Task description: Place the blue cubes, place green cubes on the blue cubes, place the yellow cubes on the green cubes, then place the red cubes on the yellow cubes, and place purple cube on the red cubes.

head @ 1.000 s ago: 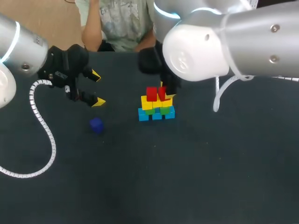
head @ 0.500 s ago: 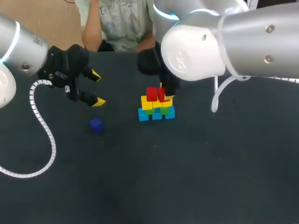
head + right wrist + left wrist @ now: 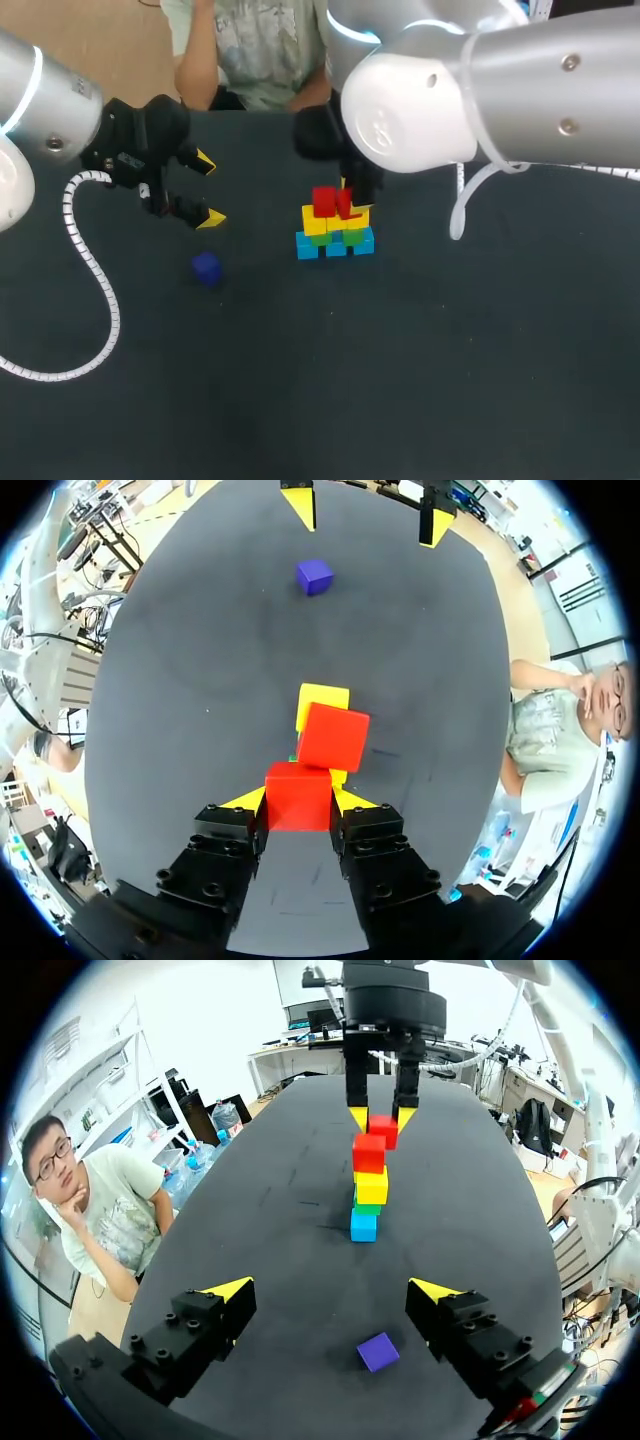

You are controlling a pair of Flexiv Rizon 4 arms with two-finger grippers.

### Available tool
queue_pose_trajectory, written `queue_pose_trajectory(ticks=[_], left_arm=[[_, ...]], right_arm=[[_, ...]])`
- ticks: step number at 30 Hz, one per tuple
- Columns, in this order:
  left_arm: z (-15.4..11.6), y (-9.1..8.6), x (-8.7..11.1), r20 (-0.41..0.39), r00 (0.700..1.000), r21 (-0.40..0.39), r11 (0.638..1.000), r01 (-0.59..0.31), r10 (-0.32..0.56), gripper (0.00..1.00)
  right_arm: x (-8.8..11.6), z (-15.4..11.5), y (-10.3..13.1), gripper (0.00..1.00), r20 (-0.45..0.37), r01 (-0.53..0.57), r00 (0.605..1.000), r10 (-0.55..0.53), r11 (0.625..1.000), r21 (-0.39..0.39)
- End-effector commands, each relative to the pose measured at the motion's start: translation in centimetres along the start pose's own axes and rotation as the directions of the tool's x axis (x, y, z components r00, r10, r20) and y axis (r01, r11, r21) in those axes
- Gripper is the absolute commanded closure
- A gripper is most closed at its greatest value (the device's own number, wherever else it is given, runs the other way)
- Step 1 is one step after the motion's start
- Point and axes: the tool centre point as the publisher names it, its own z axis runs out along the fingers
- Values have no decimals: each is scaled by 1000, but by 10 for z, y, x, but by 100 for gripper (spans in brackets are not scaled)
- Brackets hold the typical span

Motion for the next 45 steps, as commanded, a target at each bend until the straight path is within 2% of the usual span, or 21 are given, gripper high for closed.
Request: queue_pose_trajectory(ticks=[1, 12, 21, 39, 41, 44, 45], left_arm=[[0, 1, 1, 3, 1000, 1, 1000, -2, 2, 0], [0, 1, 1, 3, 1000, 1, 1000, -2, 2, 0], [0, 1, 1, 3, 1000, 1, 1000, -2, 2, 0], [0, 1, 1, 3, 1000, 1, 1000, -2, 2, 0], [0, 1, 1, 3, 1000, 1, 1000, -2, 2, 0], [0, 1, 1, 3, 1000, 1, 1000, -2, 2, 0], [0, 1, 1, 3, 1000, 1, 1000, -2, 2, 0]], right_arm=[[-1, 0, -2, 100, 1, 1, 1000, -1, 1000, -3], [0, -1, -3, 98, 3, -1, 1000, 1, 1000, 5], [0, 1, -4, 92, 9, 1, 1000, -1, 1000, -3], [-3, 2, -7, 89, 12, 11, 1000, -11, 1000, -4], [-3, 2, -7, 85, 11, 10, 1000, -10, 1000, -4], [-2, 2, -6, 65, 11, 7, 1000, -7, 1000, -4], [-2, 2, -6, 40, 12, 6, 1000, -6, 1000, -4]])
